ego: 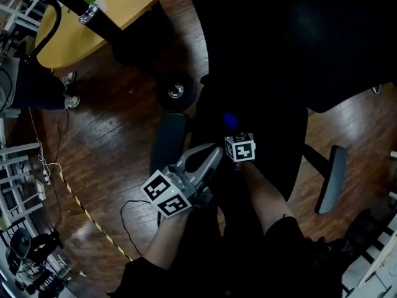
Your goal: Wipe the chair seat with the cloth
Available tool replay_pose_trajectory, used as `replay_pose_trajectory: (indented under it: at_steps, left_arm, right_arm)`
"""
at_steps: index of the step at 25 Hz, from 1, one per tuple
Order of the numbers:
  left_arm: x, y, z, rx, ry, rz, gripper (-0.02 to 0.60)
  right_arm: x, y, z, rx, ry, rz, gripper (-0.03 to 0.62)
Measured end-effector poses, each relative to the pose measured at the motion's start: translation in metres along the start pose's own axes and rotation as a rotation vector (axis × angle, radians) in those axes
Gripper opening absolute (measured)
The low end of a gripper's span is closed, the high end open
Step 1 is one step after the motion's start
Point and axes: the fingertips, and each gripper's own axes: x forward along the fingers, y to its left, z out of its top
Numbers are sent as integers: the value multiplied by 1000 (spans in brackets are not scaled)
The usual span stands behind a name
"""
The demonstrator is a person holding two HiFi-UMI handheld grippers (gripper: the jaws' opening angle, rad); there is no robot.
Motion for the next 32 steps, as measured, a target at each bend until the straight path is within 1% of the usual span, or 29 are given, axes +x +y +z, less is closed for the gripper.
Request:
replay_pose_trajectory:
  at_steps: [2,5,9,12,14,17,20,24,26,27,29,31,32]
  left_arm:
    - [9,-5,-4,2,25,-27,0]
    - [34,-16,-17,-3,68,-65,0]
    - [65,-27,-33,-6,116,-115,0]
    - [80,-33,-47,-1,153,-145,0]
    - [87,-34,-54,-4,174,-162,0]
    - [92,-43,-58,-5,193,-175,0]
    - [90,-54,-55,2,192,-173,0]
    - [82,-45,-54,-5,168,-150,0]
    - [77,-41,-51,-6,149,-136,0]
    - [73,-40,-48,-5,139,-129,0]
    - [65,-39,-38,-5,115,-116,0]
    - [54,-37,-26,-12,82,-101,0]
    - [48,-37,-20,-15,63,-93,0]
  right_arm:
    - [-18,-39,-23,32,22,-81,37]
    - [-59,-105,-53,107,46,-180,37]
    - [-126,-187,-74,150,44,-324,37]
    - [-171,-232,-84,187,14,-415,37]
    - [-187,-248,-93,226,-12,-449,37]
    - [-201,-253,-97,234,-33,-464,37]
    - [-213,-254,-96,229,-26,-482,37]
    - [-206,-257,-90,238,-23,-471,37]
    - [-202,-250,-86,213,-18,-465,37]
    - [-198,-240,-81,181,-18,-450,37]
    - [-180,-206,-65,106,-15,-391,37]
    - [-155,-163,-46,54,-15,-310,37]
    - [-139,-139,-38,49,-20,-258,37]
